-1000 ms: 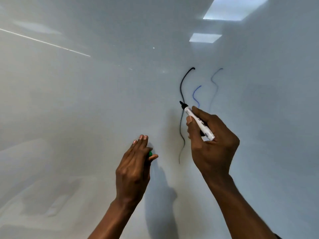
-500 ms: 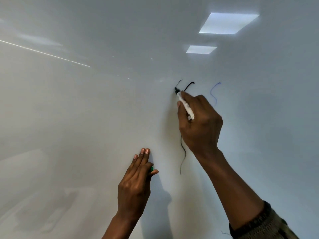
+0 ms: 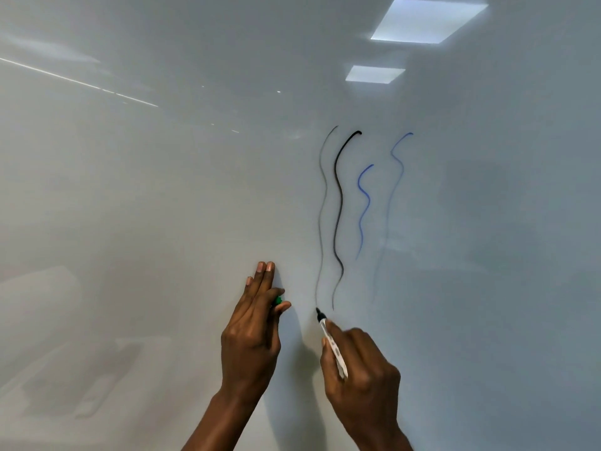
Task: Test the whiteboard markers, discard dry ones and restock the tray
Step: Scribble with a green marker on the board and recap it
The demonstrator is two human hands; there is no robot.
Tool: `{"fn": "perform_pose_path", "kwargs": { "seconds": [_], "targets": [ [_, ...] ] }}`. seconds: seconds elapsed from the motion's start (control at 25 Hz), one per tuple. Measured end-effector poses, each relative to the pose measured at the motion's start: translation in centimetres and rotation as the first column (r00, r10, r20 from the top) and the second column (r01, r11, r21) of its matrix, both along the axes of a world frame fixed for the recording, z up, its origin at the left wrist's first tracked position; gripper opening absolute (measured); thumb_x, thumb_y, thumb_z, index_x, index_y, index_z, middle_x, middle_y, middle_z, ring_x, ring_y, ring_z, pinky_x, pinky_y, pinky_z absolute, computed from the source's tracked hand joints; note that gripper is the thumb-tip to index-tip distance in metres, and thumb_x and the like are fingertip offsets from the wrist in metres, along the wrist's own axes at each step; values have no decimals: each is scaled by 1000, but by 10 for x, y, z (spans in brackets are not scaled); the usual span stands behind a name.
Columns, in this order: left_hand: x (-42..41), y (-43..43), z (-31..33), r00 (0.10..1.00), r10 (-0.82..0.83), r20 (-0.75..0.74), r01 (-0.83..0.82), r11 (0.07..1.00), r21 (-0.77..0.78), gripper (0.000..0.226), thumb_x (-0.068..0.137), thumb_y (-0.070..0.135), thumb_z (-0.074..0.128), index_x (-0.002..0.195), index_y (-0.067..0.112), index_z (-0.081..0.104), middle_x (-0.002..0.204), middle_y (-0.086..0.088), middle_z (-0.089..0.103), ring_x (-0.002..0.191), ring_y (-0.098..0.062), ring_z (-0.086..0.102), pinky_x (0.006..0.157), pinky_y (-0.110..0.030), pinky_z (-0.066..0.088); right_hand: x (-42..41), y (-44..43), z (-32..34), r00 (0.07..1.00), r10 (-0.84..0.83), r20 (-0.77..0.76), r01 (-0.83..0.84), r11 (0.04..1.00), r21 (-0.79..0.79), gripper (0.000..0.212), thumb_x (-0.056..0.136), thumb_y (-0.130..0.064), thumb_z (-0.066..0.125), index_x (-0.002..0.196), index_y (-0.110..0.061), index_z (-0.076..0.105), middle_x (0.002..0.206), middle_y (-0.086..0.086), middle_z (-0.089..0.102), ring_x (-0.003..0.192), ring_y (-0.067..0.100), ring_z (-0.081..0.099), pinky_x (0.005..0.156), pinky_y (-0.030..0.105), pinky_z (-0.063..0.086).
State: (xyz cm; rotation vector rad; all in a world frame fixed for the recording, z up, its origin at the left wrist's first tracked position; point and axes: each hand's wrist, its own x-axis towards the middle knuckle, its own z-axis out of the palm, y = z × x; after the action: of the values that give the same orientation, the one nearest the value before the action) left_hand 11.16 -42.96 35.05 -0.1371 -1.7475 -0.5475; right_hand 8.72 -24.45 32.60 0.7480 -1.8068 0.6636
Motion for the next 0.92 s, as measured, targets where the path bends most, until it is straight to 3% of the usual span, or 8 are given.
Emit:
{"fn": "perform_pose_path", "kwargs": {
  "seconds": [0.08, 0.16, 0.24, 0.36, 0.48, 0.64, 0.8, 0.92],
  "targets": [
    [14, 10, 5, 998, -65, 24, 59, 981, 187, 24, 110, 24, 61, 123, 11, 76, 153, 3, 62, 141, -11, 61, 103, -24, 56, 7, 10, -13, 987, 105, 119, -98, 993, -69, 29, 91, -20, 78, 120, -21, 79, 86, -6, 68, 67, 12, 65, 55, 24, 53],
    [34, 26, 11, 982, -185, 41, 139, 852, 505, 26, 107, 29, 59, 120, 19, 79, 137, 13, 73, 113, -13, 75, 87, -10, 54, 19, 21, -8, 931, 252, 264, -184, 949, -256, 26, 90, -20, 79, 115, -26, 80, 87, -10, 72, 67, 11, 68, 56, 25, 53],
    [48, 39, 14, 915, -403, -21, 260, 549, 795, 26, 108, 31, 59, 115, 18, 80, 122, 11, 81, 114, -10, 76, 101, -22, 53, 32, 30, -1, 800, 454, 394, -221, 832, -510, 23, 90, -14, 81, 105, -32, 83, 83, -1, 77, 64, 18, 71, 54, 29, 54],
    [58, 47, 16, 744, -626, -234, 323, 30, 946, 39, 110, 32, 53, 122, -1, 71, 119, -15, 81, 119, -26, 76, 115, -46, 50, 47, 41, 9, 579, 680, 450, -243, 671, -700, 26, 91, -2, 75, 97, -27, 83, 74, 15, 75, 56, 33, 67, 48, 37, 52],
    [64, 60, 16, 631, -690, -356, 260, -244, 934, 43, 111, 34, 49, 129, -2, 60, 122, -24, 78, 117, -35, 77, 112, -49, 51, 64, 44, 20, 510, 744, 431, -342, 635, -693, 20, 88, -8, 72, 96, -23, 82, 75, 17, 75, 55, 35, 69, 44, 40, 53],
    [72, 81, 15, 576, -706, -412, 204, -363, 909, 35, 112, 32, 48, 124, 2, 59, 121, -27, 77, 116, -37, 77, 107, -48, 52, 70, 48, 10, 543, 692, 476, -363, 704, -610, 19, 89, -19, 75, 102, -32, 79, 84, 6, 80, 64, 31, 75, 49, 37, 61],
    [71, 103, 6, 588, -745, -315, 156, -278, 948, 34, 112, 32, 48, 120, 2, 61, 119, -25, 78, 114, -35, 77, 111, -51, 51, 67, 59, -2, 575, 656, 489, -321, 731, -602, 16, 89, -20, 76, 103, -29, 80, 84, 2, 80, 63, 28, 74, 50, 31, 59],
    [69, 123, -2, 598, -759, -259, 132, -225, 965, 32, 110, 32, 51, 113, 3, 63, 116, -23, 80, 112, -35, 78, 104, -49, 54, 68, 71, -14, 618, 606, 502, -304, 772, -558, 19, 91, -23, 77, 110, -24, 80, 92, -5, 81, 69, 23, 77, 54, 27, 59]
  ]
}}
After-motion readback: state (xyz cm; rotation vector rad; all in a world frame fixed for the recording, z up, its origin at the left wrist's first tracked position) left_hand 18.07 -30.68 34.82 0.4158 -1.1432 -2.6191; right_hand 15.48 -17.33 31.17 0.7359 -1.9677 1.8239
